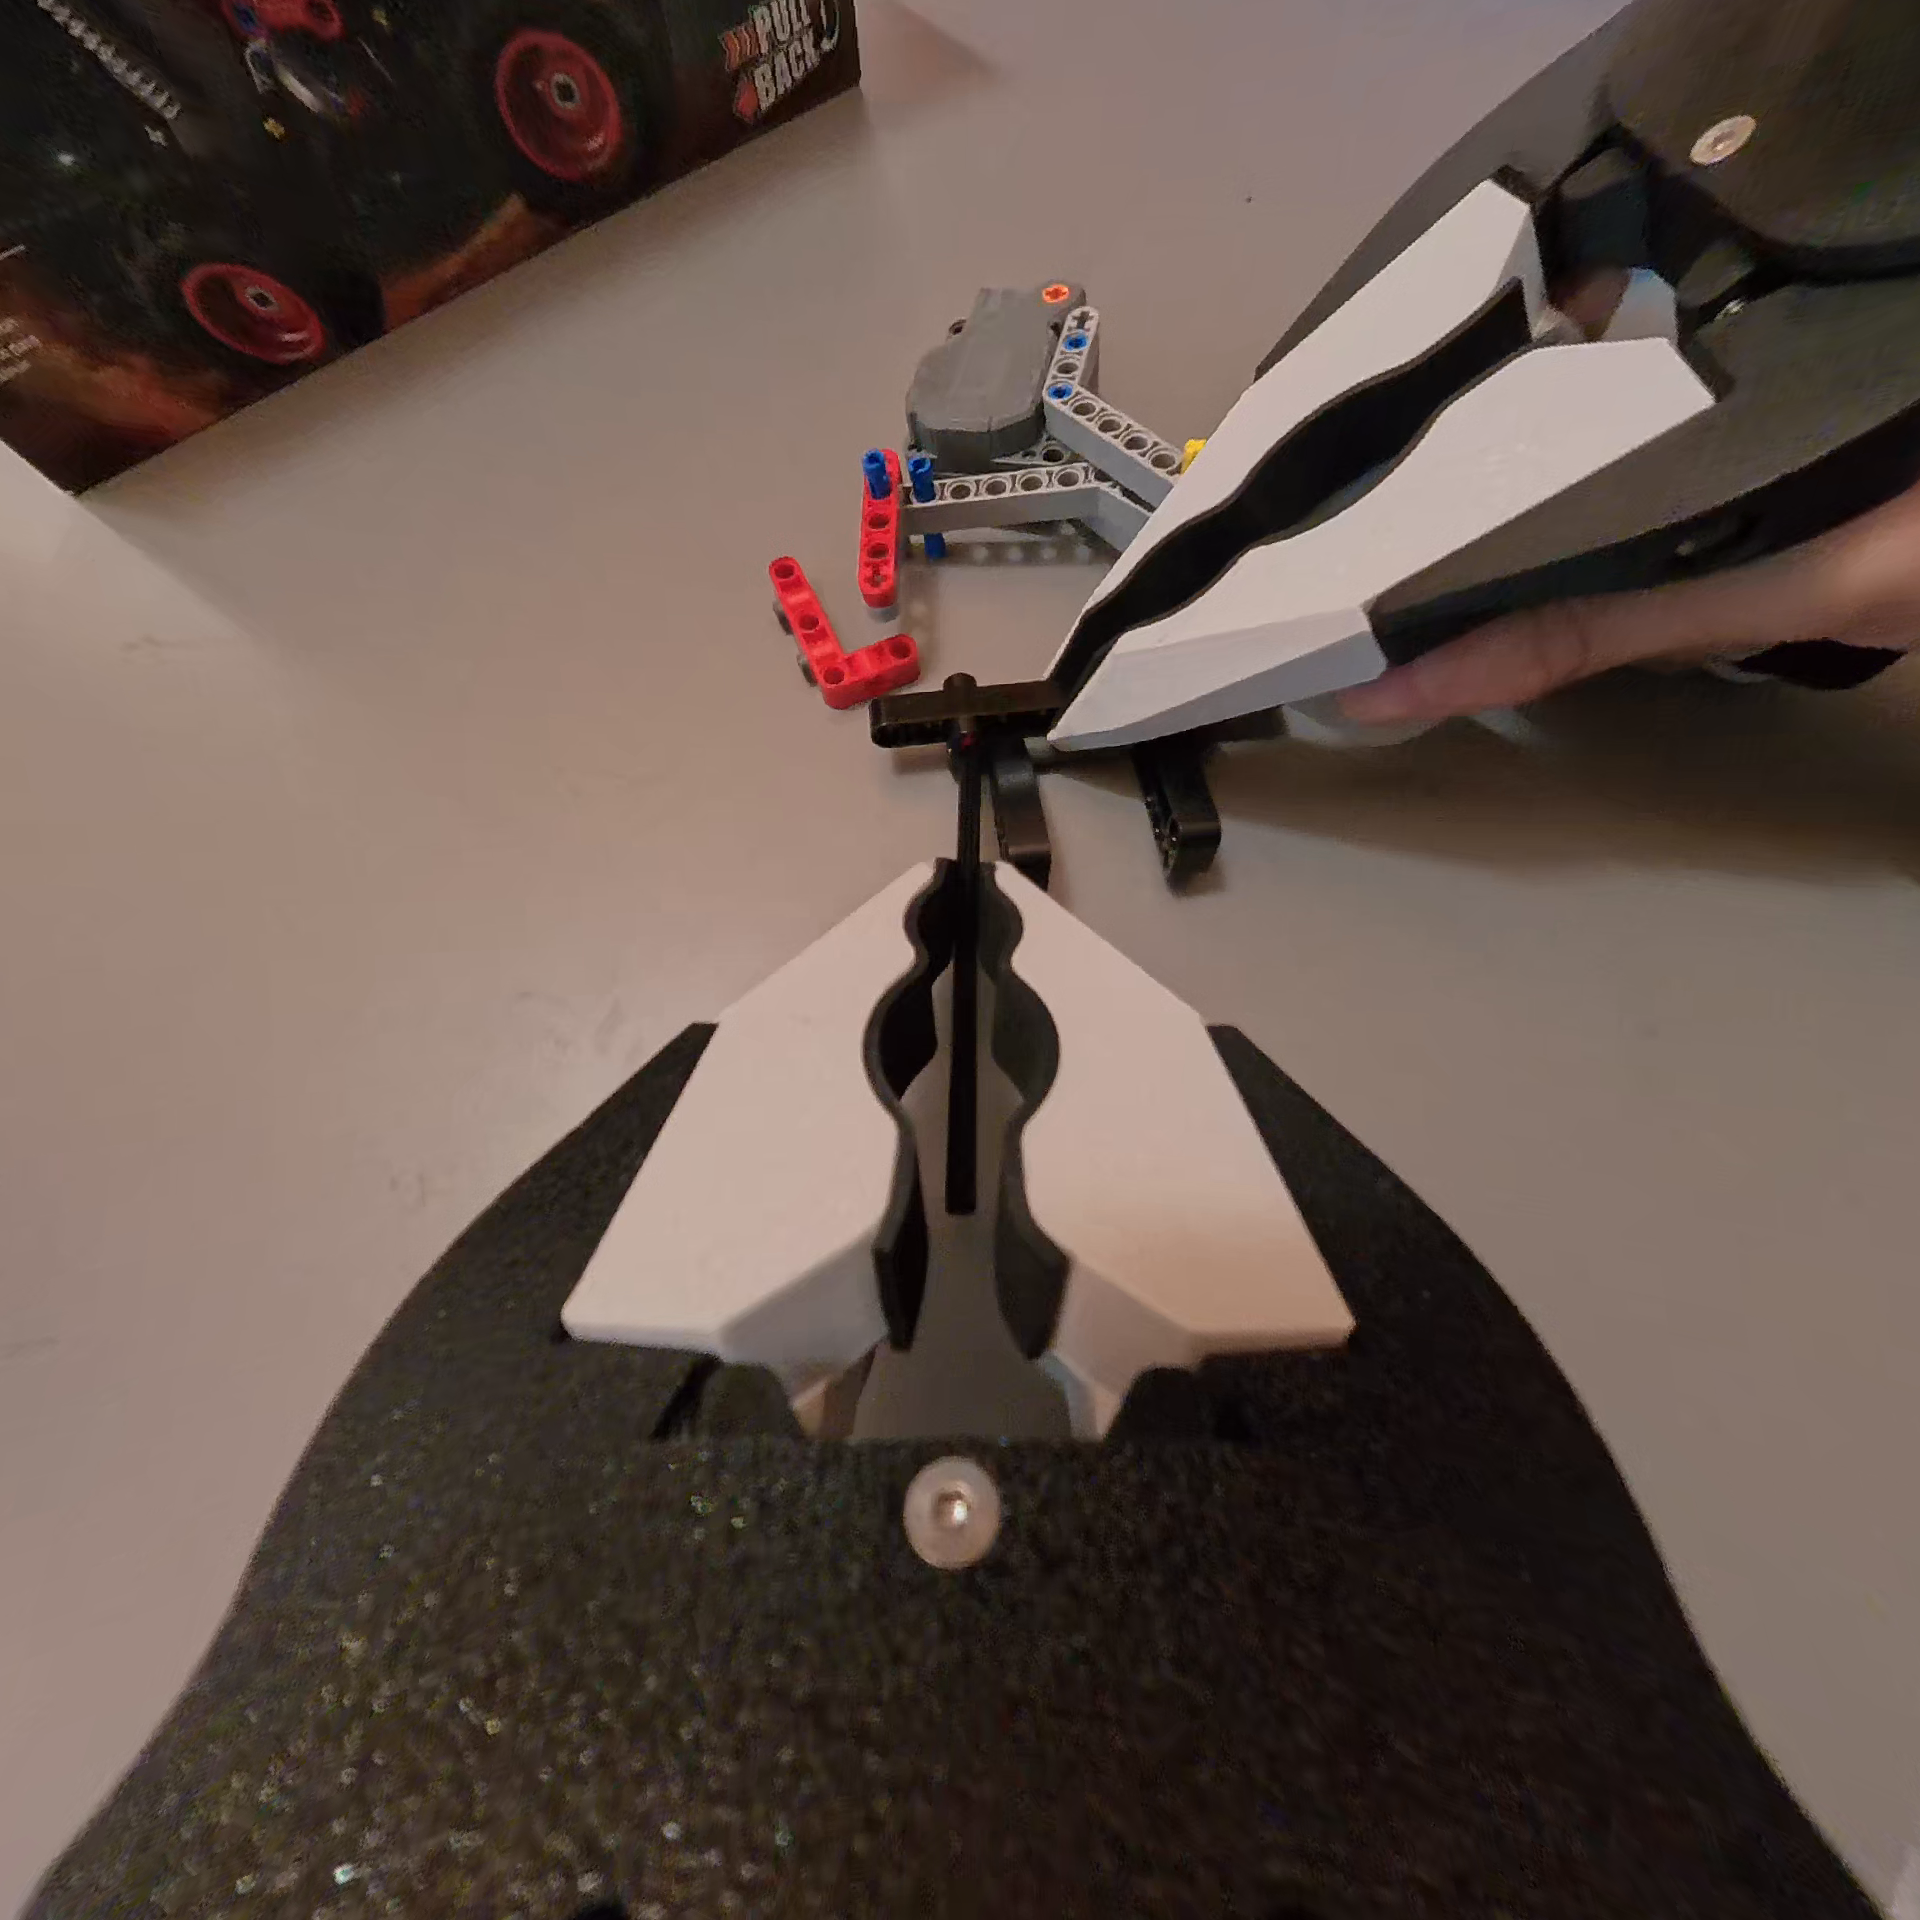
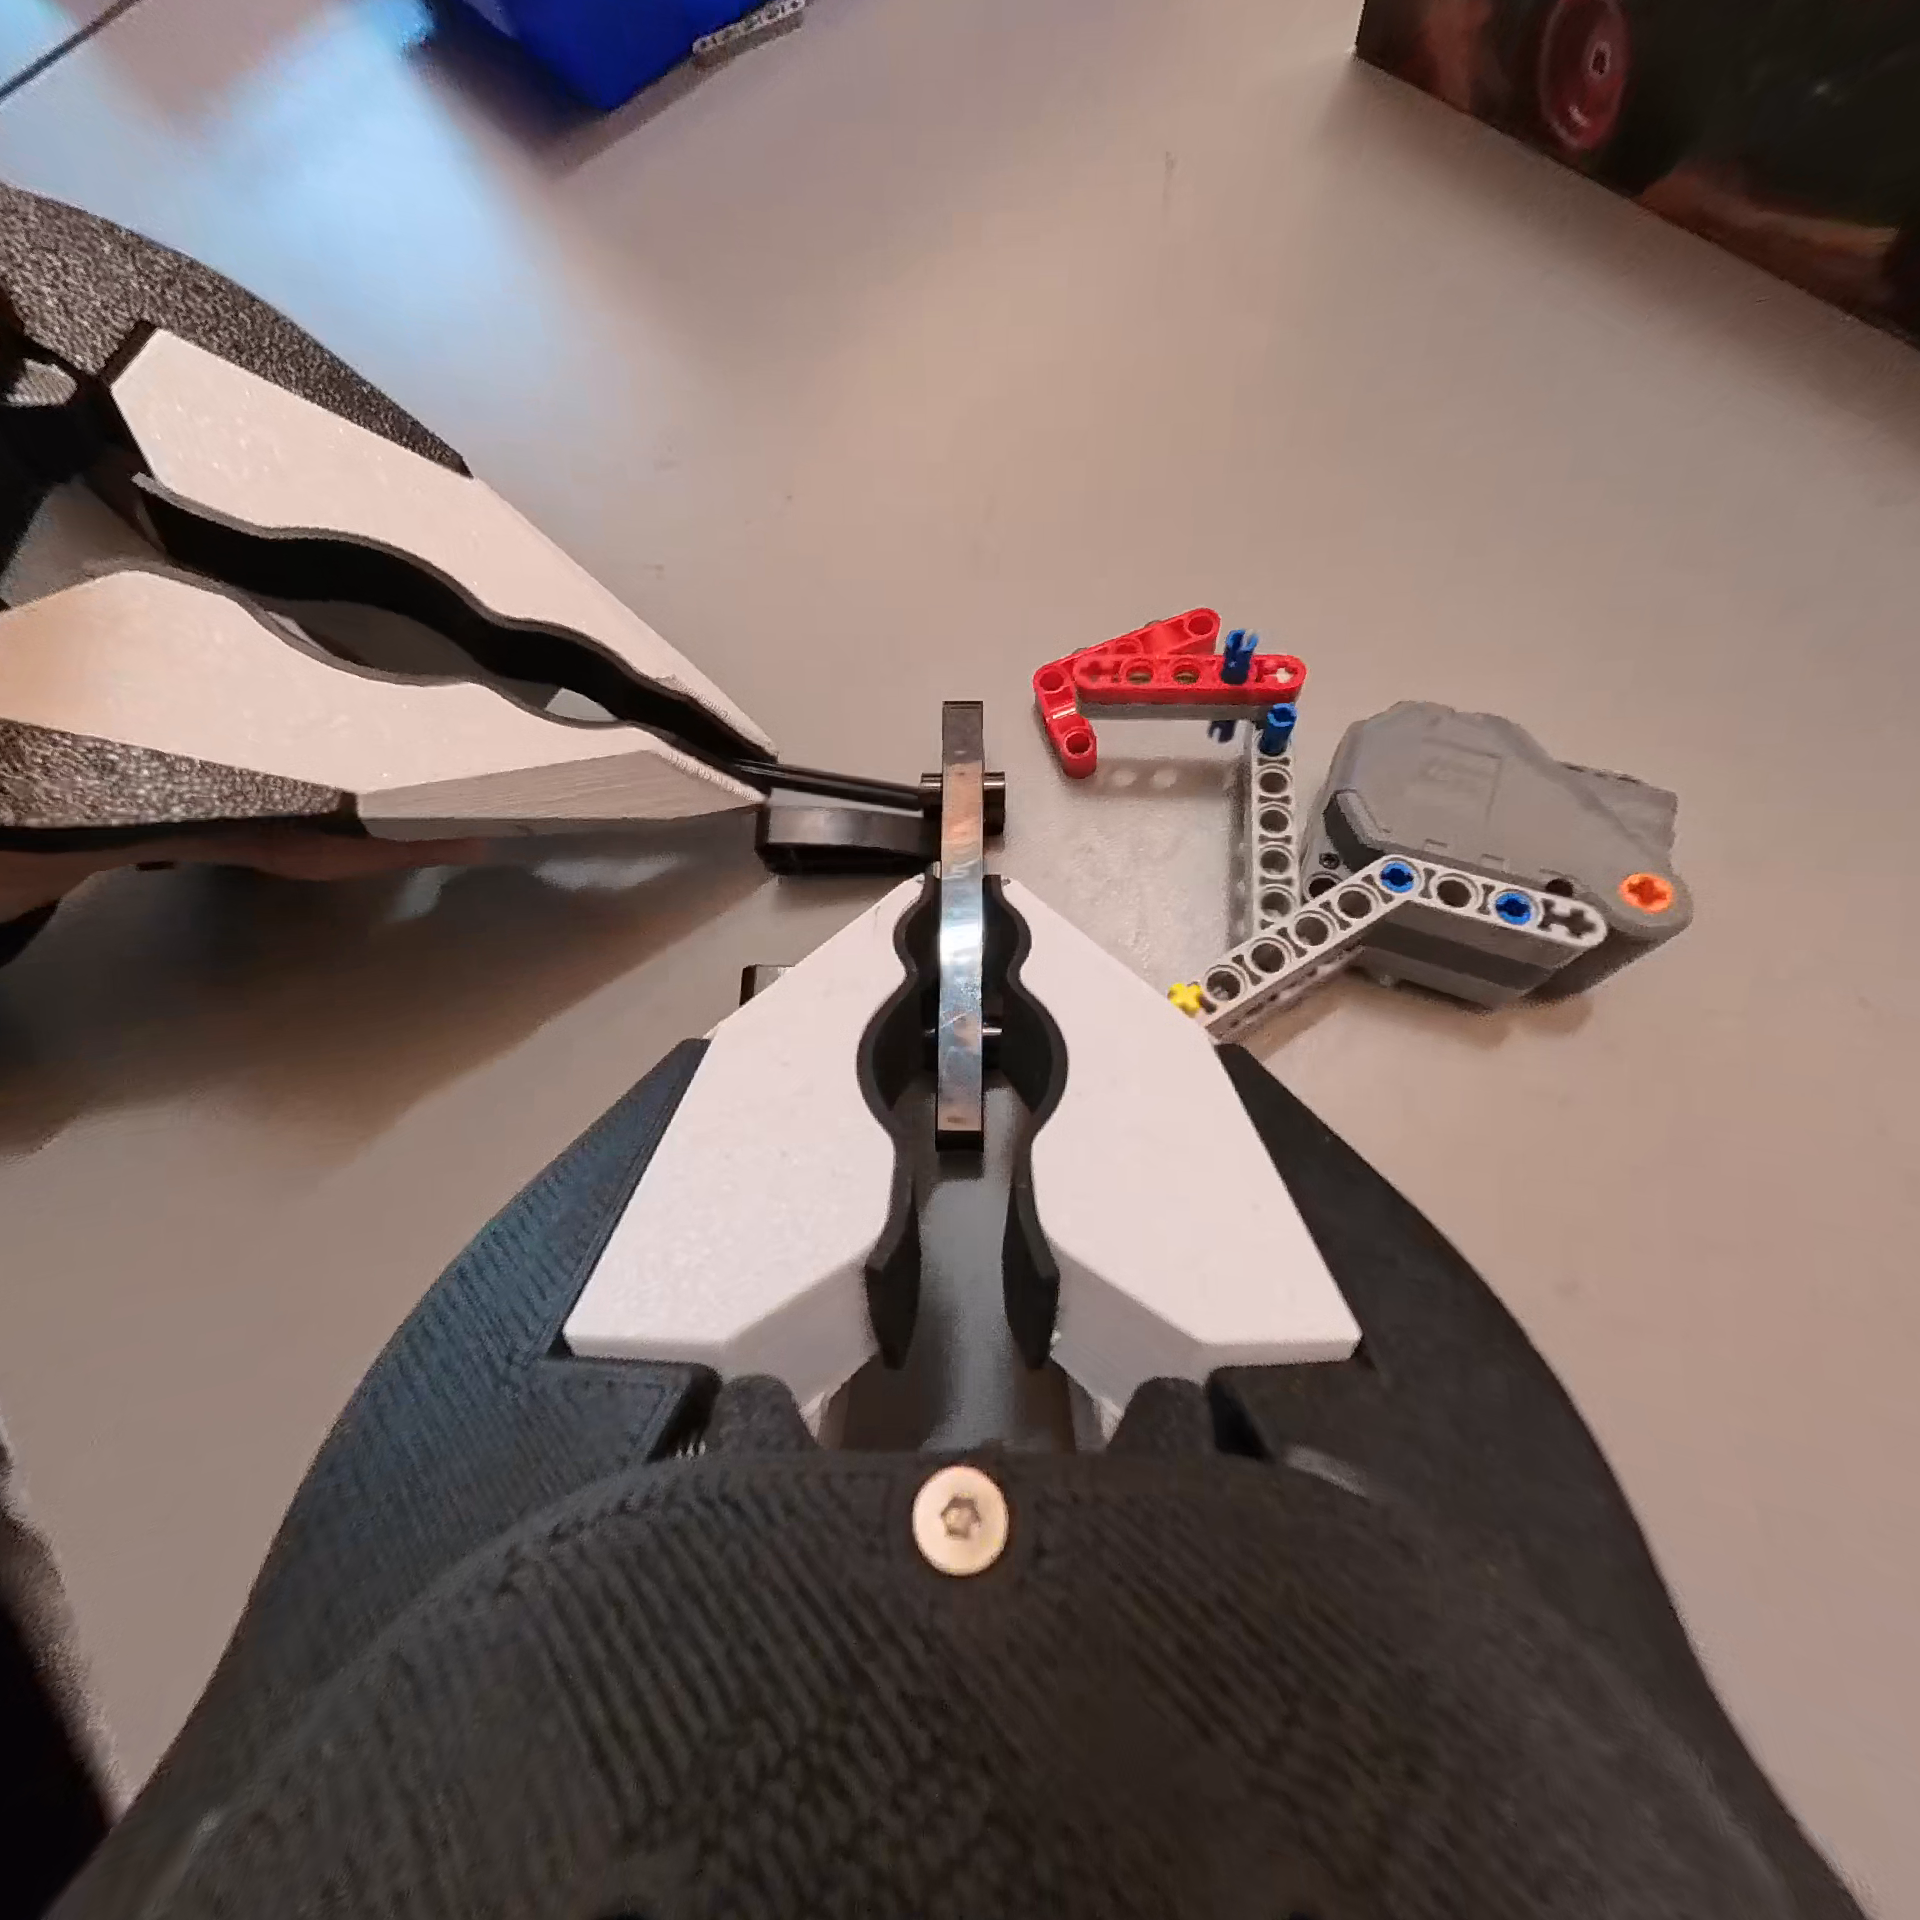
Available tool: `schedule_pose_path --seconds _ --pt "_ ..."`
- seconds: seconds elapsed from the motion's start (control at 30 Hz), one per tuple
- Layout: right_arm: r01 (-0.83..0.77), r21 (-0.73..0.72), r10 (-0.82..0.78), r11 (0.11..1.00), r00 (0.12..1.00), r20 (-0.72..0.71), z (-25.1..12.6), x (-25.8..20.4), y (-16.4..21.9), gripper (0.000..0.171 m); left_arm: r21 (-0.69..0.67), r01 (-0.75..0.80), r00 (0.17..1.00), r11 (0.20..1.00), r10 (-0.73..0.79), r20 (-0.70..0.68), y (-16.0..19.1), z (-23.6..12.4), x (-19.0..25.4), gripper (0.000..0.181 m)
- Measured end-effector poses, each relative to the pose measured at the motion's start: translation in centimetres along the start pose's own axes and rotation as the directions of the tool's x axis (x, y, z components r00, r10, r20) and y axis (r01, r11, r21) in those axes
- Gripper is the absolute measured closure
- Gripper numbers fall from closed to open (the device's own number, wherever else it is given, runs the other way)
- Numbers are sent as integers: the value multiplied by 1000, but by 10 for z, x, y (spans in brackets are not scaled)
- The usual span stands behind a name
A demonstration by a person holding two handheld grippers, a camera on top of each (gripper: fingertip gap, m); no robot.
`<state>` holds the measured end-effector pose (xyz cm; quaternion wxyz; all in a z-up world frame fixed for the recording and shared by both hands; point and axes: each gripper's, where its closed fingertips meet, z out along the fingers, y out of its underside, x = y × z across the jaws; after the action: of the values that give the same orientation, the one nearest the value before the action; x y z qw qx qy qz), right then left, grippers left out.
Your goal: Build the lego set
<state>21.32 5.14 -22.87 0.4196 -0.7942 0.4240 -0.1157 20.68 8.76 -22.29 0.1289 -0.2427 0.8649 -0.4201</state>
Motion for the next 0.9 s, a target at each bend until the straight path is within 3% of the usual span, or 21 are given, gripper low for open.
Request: schedule_pose_path --seconds 0.27,0.57,0.8,0.9 --pt "-35 2 35 999 999 24 0 1 -1 164 12 -37 998 999 36 57 -4 0 -2 180" --pt "-37 1 37 999 999 22 1 3 -1 164 -32 -197 968 980 199 155 -5 1 -5 180" --pt "-23 0 23 1000 1000 10 1 4 -1 164 -6 -141 982 990 141 122 -5 2 -5 180" --pt "-17 0 17 1000 1000 6 1 4 -2 164 11 -40 997 999 39 59 -4 2 -4 180"
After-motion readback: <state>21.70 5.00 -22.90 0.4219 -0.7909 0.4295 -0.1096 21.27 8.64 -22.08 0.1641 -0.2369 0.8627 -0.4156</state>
